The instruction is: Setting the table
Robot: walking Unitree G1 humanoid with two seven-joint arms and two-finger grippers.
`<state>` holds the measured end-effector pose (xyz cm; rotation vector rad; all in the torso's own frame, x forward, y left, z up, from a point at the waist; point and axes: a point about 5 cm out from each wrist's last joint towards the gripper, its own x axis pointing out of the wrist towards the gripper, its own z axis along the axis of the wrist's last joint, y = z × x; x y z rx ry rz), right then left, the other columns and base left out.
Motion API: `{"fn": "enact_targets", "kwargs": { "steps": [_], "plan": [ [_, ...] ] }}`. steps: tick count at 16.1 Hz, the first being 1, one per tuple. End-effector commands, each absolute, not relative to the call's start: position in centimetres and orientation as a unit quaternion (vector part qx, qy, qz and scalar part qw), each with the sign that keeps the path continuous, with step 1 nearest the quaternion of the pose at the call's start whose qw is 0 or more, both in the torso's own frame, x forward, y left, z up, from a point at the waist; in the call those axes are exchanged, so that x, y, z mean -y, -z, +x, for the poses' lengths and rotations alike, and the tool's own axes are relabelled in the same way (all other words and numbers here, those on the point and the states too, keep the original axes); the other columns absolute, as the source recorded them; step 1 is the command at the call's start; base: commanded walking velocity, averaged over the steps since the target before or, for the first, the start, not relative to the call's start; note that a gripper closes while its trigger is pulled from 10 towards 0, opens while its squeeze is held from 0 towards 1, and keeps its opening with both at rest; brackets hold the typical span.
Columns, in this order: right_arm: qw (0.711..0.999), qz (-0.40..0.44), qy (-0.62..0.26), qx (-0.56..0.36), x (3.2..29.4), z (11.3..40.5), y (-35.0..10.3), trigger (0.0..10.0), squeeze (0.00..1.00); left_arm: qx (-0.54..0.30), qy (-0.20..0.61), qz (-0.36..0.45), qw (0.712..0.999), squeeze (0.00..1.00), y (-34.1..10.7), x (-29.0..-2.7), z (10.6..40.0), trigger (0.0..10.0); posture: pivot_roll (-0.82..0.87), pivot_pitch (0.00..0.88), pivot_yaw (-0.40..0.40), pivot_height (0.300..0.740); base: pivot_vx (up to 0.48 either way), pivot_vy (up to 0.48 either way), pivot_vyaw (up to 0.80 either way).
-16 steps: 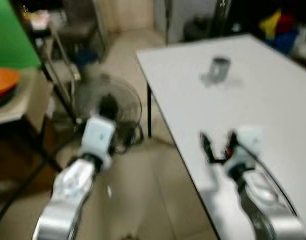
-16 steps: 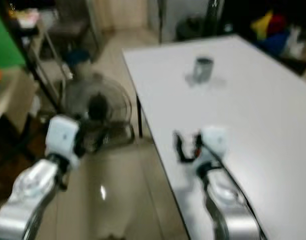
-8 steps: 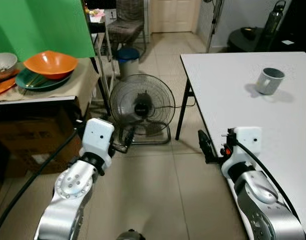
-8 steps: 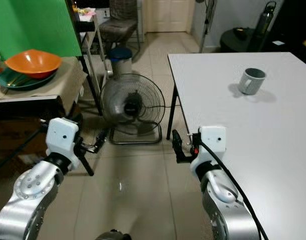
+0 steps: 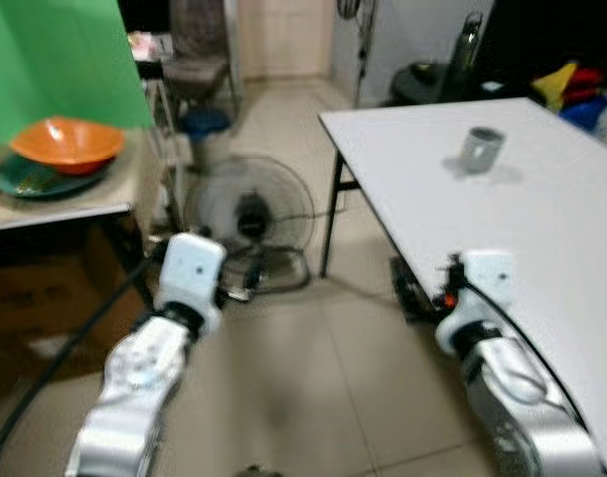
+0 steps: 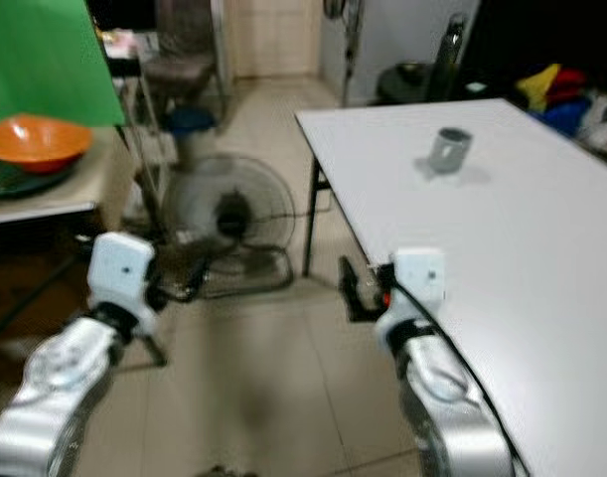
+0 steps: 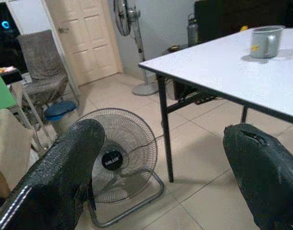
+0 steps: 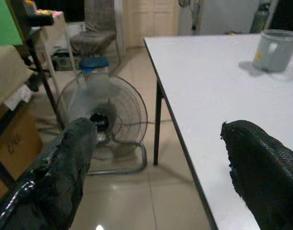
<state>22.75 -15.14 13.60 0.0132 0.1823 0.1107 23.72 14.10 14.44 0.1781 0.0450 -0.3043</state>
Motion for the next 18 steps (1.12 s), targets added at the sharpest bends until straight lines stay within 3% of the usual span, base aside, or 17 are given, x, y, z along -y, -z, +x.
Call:
{"fn": "enact_targets", "kwargs": {
  "steps": [1, 18],
  "plan": [
    [0.994, 0.008, -0.055, -0.090, 14.97, 22.79, -13.61, 10.0, 1.00, -0.016, 0.147, 0.096, 0.984, 0.00, -14.86, -14.40, 23.91, 10.0, 0.12, 0.000, 0.027, 0.740, 0.000, 0.277, 0.00],
    [0.993, 0.008, -0.073, -0.089, 14.68, 23.04, -13.50, 10.0, 1.00, -0.017, 0.143, 0.094, 0.985, 0.00, -14.87, -14.48, 23.92, 10.0, 0.12, 0.000, 0.012, 0.740, 0.000, 0.276, 0.00]
  ]
}}
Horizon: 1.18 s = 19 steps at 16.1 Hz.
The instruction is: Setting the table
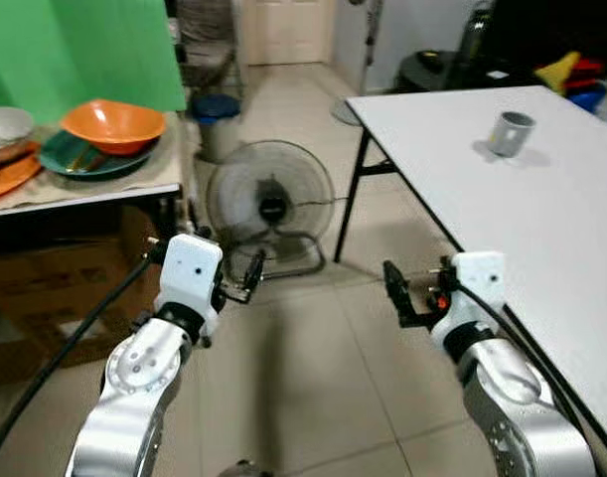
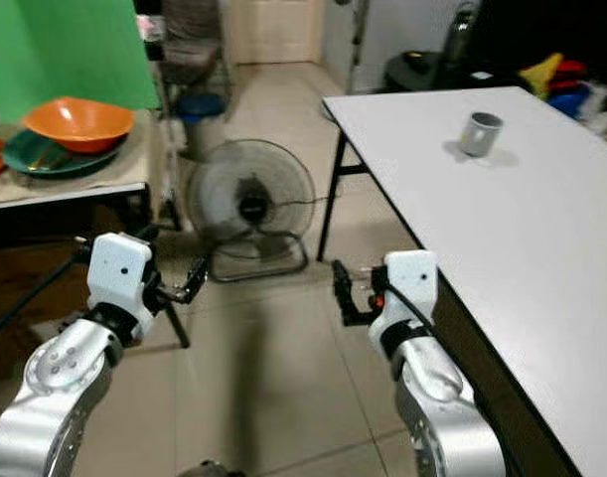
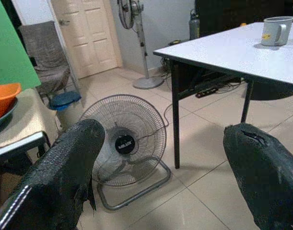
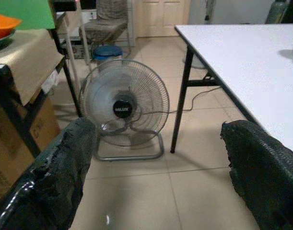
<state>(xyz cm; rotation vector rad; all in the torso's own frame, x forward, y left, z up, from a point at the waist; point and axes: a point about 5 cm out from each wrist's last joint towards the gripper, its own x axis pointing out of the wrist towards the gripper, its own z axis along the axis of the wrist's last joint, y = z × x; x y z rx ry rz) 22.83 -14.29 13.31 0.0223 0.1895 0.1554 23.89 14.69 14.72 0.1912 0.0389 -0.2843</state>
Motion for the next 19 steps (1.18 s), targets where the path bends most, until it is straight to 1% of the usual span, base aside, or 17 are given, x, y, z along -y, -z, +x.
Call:
{"fn": "enact_targets", "kwargs": {
  "steps": [1, 10, 12, 16, 19],
  "plan": [
    [0.993, 0.008, -0.074, -0.090, 14.7, 23.1, -13.5, 10.0, 1.00, -0.017, 0.143, 0.093, 0.985, 0.00, -14.9, -14.5, 24.0, 10.0, 0.13, 0.000, 0.009, 0.740, 0.000, 0.285, 0.00],
    [0.992, 0.009, -0.082, -0.091, 14.5, 23.3, -13.5, 10.0, 1.00, -0.016, 0.139, 0.092, 0.986, 0.00, -14.9, -14.6, 24.0, 10.0, 0.13, 0.000, 0.005, 0.740, 0.000, 0.295, 0.00],
    [0.992, 0.008, -0.089, -0.090, 14.4, 23.3, -13.5, 10.0, 1.00, -0.012, 0.135, 0.096, 0.986, 0.00, -15.0, -14.6, 24.0, 10.0, 0.13, 0.000, 0.004, 0.740, 0.000, 0.000, 0.00],
    [0.987, 0.012, -0.131, -0.091, 13.6, 23.2, -13.5, 10.0, 1.00, -0.009, 0.131, 0.098, 0.987, 0.00, -15.1, -14.6, 23.9, 10.0, 0.14, 0.000, -0.001, 0.740, 0.000, 0.000, 0.80],
    [0.985, 0.016, -0.144, -0.092, 13.2, 23.2, -13.5, 10.0, 1.00, 0.001, 0.125, 0.093, 0.988, 0.00, -15.5, -14.8, 23.9, 10.0, 0.15, 0.000, -0.005, 0.740, 0.000, 0.000, 0.80]
  ]
}}
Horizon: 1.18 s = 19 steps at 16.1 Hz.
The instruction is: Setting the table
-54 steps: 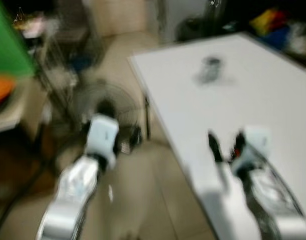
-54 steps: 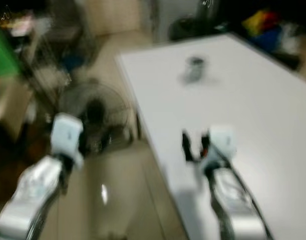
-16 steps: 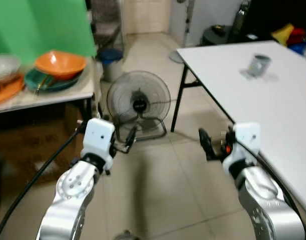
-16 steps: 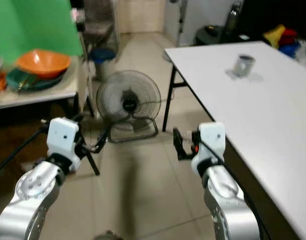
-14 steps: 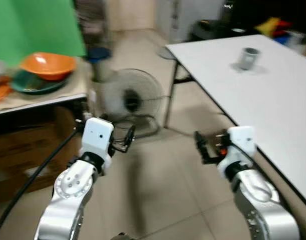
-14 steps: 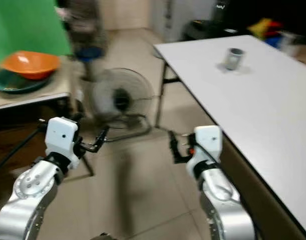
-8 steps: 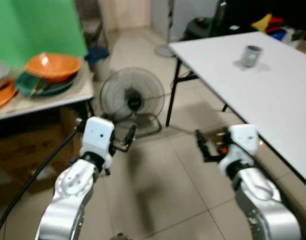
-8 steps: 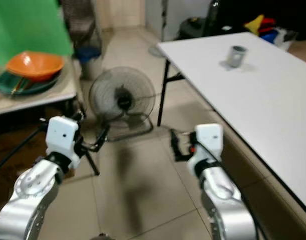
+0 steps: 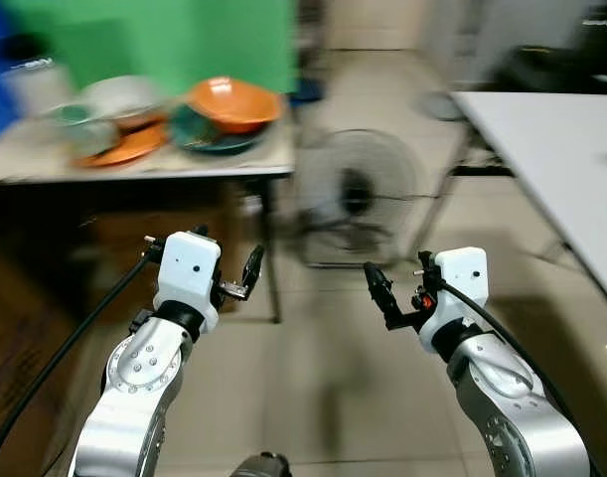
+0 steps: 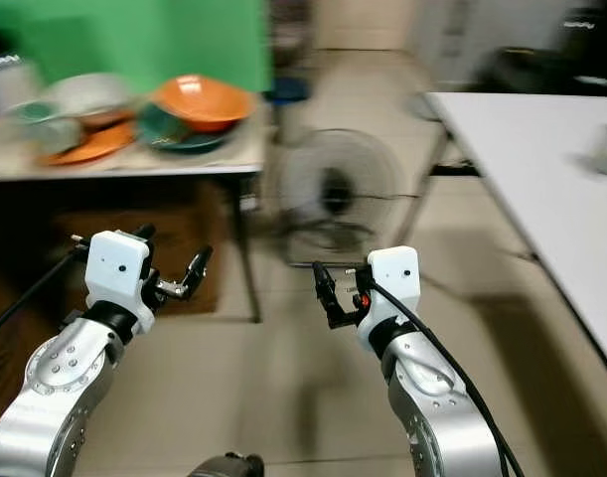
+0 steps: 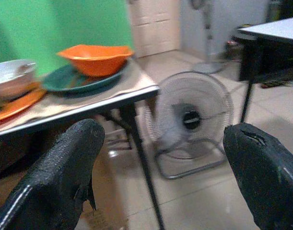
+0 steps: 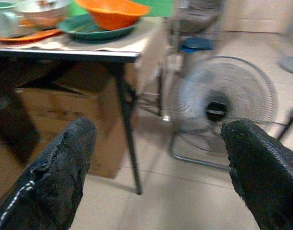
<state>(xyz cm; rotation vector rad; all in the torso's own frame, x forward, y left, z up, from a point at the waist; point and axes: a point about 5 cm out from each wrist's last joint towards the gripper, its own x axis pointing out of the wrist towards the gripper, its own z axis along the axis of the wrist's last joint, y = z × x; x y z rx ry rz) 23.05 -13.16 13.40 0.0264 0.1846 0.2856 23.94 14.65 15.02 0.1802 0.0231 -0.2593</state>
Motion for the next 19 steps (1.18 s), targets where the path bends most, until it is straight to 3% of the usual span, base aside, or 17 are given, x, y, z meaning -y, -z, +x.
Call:
{"fn": "enact_targets", "kwargs": {
  "steps": [1, 14, 19],
  "plan": [
    [0.985, 0.017, -0.145, -0.091, 13.2, 23.2, -13.5, 10.0, 1.00, 0.001, 0.123, 0.093, 0.988, 0.00, -15.6, -14.8, 23.9, 10.0, 0.15, 0.000, -0.005, 0.740, 0.000, 0.000, 0.80],
    [0.984, 0.021, -0.153, -0.088, 13.0, 23.3, -13.6, 10.0, 1.00, -0.002, 0.119, 0.090, 0.989, 0.00, -15.5, -15.0, 23.7, 10.0, 0.15, 0.000, -0.013, 0.740, 0.302, 0.000, 0.80],
    [0.989, 0.025, -0.131, -0.060, 13.1, 23.7, -14.5, 10.0, 1.00, -0.001, 0.136, 0.096, 0.986, 0.00, -15.7, -14.9, 23.7, 10.0, 0.16, 0.000, -0.003, 0.740, 0.313, 0.000, 0.11]
  ]
}}
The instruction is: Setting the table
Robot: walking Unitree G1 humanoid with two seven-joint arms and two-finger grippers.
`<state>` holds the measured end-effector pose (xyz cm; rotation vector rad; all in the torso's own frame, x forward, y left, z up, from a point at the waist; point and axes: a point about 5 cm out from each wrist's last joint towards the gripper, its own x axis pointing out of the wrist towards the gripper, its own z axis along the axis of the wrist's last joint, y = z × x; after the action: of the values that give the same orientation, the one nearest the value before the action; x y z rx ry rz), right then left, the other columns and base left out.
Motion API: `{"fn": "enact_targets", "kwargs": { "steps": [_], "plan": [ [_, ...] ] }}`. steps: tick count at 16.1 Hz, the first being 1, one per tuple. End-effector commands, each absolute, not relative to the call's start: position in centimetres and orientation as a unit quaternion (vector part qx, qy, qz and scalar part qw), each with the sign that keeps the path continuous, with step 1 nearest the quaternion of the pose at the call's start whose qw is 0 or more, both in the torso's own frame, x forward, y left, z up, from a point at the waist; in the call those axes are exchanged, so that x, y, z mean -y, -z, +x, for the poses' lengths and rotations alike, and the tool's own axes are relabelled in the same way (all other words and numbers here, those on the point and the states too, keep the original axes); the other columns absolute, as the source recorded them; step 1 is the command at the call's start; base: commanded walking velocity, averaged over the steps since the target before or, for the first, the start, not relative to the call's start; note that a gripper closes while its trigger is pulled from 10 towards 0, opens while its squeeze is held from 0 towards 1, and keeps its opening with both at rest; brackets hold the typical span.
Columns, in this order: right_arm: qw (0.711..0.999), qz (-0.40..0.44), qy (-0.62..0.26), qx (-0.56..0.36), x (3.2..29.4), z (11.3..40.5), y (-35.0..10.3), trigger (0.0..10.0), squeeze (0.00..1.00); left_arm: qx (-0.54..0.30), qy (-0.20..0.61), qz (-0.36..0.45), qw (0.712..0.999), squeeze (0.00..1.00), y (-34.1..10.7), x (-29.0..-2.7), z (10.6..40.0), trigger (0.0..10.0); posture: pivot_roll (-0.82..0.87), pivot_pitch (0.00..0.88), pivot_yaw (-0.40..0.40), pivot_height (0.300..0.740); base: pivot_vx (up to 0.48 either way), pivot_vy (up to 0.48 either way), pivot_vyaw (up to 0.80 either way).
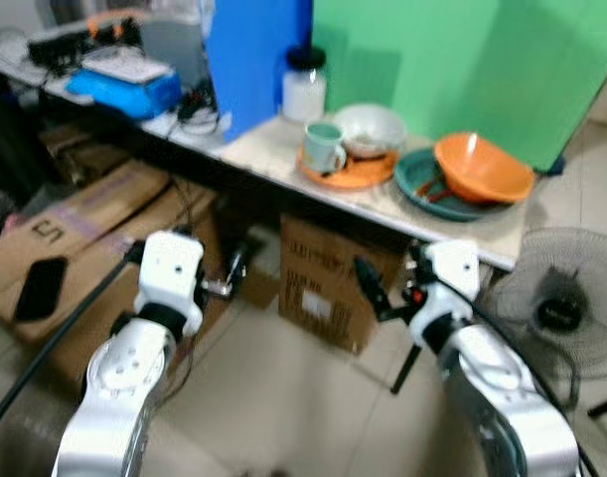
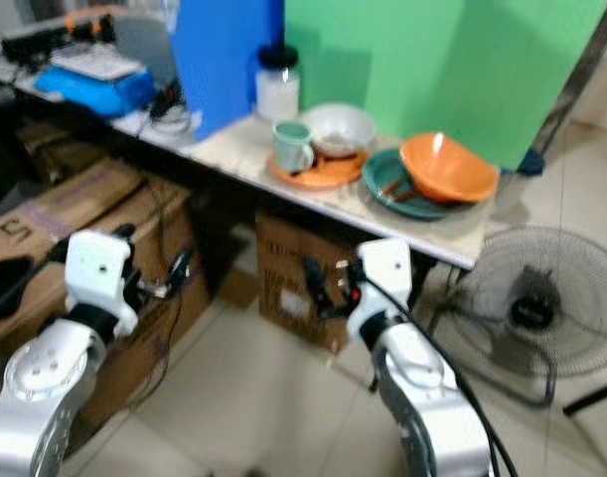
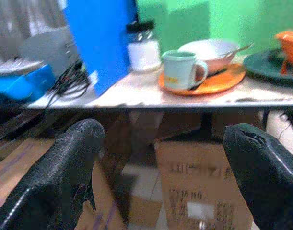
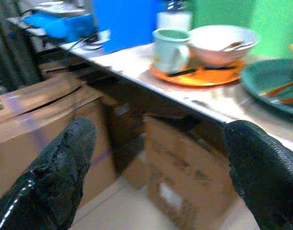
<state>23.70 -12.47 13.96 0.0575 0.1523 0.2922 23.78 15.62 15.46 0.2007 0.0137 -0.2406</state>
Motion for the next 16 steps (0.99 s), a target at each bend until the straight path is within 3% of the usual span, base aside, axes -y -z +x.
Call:
{"fn": "enact_targets", "kwargs": {
  "steps": [1, 16],
  "plan": [
    [0.990, 0.027, -0.130, -0.057, 13.1, 23.8, -14.6, 10.0, 1.00, 0.000, 0.138, 0.096, 0.986, 0.00, -15.8, -14.9, 23.8, 10.0, 0.16, 0.000, -0.003, 0.740, 0.315, 0.000, 0.00],
    [0.993, 0.066, -0.093, -0.044, 13.9, 24.4, -15.5, 10.0, 1.00, 0.008, 0.203, 0.096, 0.974, 0.00, -16.1, -13.5, 24.3, 10.0, 0.14, 0.000, 0.002, 0.740, 0.313, 0.000, -0.73]
  ]
}}
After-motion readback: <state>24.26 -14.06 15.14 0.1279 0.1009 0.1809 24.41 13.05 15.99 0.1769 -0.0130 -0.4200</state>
